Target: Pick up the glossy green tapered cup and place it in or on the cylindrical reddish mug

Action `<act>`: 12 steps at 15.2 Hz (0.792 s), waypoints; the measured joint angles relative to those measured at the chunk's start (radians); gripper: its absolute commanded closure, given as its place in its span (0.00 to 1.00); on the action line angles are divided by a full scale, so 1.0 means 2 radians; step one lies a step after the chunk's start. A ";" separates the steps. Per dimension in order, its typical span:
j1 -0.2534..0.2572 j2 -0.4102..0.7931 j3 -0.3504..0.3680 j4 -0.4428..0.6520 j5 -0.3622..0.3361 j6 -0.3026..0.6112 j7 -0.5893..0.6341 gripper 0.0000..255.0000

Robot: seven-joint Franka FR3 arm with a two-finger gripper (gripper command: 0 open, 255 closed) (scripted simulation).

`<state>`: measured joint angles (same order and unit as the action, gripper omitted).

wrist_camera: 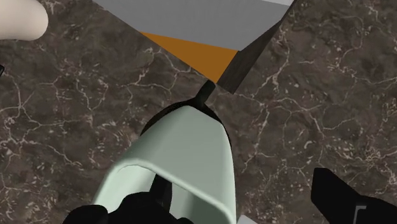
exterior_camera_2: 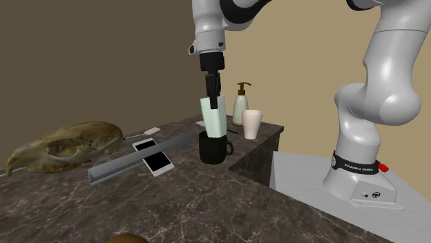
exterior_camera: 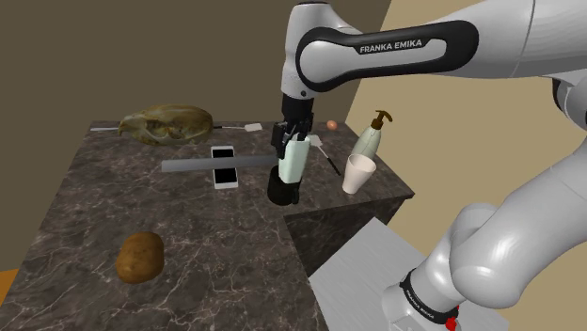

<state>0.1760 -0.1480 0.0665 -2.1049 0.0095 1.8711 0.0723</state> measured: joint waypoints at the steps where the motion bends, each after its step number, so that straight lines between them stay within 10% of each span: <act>1: 0.000 0.000 0.000 0.000 0.000 0.000 0.000 0.00; 12: 0.000 -0.002 0.000 0.062 0.000 -0.064 0.000 0.00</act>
